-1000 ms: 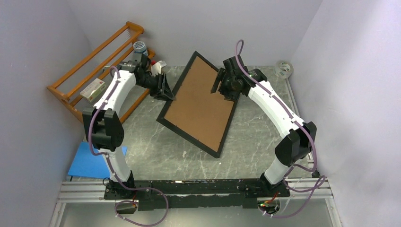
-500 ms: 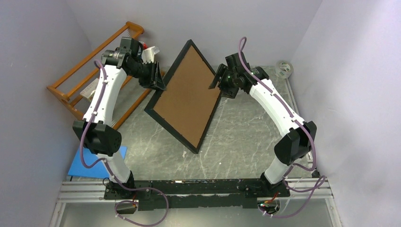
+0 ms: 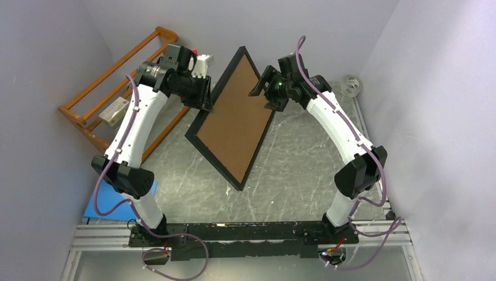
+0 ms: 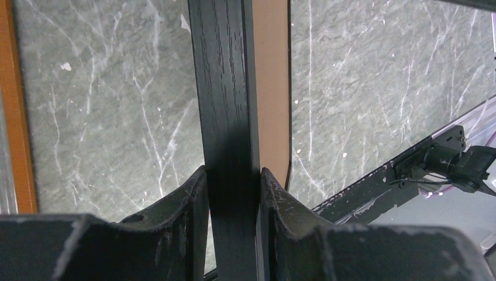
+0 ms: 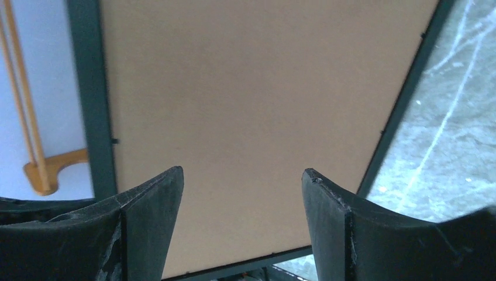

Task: Put the photo into the frame
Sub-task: Turn over the photo frame at the center of the board.

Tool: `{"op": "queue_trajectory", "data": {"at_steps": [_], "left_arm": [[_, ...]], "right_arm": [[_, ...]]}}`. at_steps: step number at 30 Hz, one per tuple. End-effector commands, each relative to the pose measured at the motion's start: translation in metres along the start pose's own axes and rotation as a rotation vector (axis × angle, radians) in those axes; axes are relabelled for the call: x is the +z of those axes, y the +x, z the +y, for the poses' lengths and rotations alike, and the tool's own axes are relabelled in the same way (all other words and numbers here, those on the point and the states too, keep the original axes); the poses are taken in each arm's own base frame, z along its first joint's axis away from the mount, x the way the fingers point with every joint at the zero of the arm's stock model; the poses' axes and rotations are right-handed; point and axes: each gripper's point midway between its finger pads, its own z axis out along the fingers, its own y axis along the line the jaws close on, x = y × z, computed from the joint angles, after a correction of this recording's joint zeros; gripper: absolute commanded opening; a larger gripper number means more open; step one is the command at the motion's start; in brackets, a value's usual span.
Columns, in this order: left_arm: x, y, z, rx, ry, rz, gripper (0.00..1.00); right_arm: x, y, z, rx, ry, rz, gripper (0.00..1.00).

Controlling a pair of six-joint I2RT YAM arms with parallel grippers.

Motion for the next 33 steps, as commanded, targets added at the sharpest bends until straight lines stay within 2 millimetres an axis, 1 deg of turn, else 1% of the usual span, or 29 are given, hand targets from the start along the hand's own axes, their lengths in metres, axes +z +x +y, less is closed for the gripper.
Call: {"op": "queue_trajectory", "data": {"at_steps": [1,3,5,7,10,13,16,17,20,23,24,27,28,30,33], "left_arm": [[-0.028,-0.027,-0.017,0.148,-0.022,-0.148,0.02],[-0.029,-0.03,-0.031,0.148,-0.003,-0.168,0.02],[-0.029,-0.035,-0.045,0.133,0.019,-0.197,0.02],[-0.027,-0.037,-0.058,0.155,0.028,-0.223,0.03],[-0.023,-0.033,-0.075,0.222,0.021,-0.238,0.02],[-0.019,-0.027,-0.09,0.278,0.015,-0.225,0.03],[-0.014,-0.02,-0.103,0.329,-0.006,-0.21,0.03],[-0.012,-0.017,-0.11,0.345,0.003,-0.203,0.03],[-0.009,-0.012,-0.12,0.379,-0.021,-0.197,0.04],[-0.006,-0.004,-0.131,0.41,-0.009,-0.181,0.11],[-0.006,-0.002,-0.136,0.42,0.003,-0.177,0.16],[-0.007,0.004,-0.146,0.42,0.062,-0.175,0.32],[-0.006,0.008,-0.152,0.423,0.102,-0.17,0.39],[-0.01,0.013,-0.166,0.434,0.189,-0.178,0.5],[-0.021,0.021,-0.189,0.464,0.346,-0.192,0.64]], "right_arm": [[-0.025,-0.029,0.046,0.001,-0.144,-0.085,0.78],[-0.028,-0.034,0.051,0.002,-0.145,-0.097,0.79],[-0.028,-0.037,0.054,0.005,-0.136,-0.097,0.79],[-0.026,-0.039,0.055,0.008,-0.123,-0.09,0.8],[-0.023,-0.039,0.055,0.014,-0.112,-0.081,0.81],[-0.025,-0.04,0.058,0.017,-0.12,-0.085,0.83],[-0.026,-0.04,0.055,0.027,-0.097,-0.088,0.83],[-0.026,-0.04,0.051,0.034,-0.079,-0.086,0.84],[-0.028,-0.038,0.04,0.046,-0.023,-0.09,0.84],[-0.033,-0.033,0.026,0.051,0.028,-0.086,0.82],[-0.036,-0.031,0.022,0.054,0.04,-0.081,0.8],[-0.046,-0.023,0.012,0.062,0.06,-0.059,0.72],[-0.05,-0.022,0.008,0.068,0.065,-0.052,0.68],[-0.057,-0.02,0.0,0.079,0.068,-0.036,0.59],[-0.073,-0.019,-0.011,0.11,0.062,-0.023,0.52]]}}
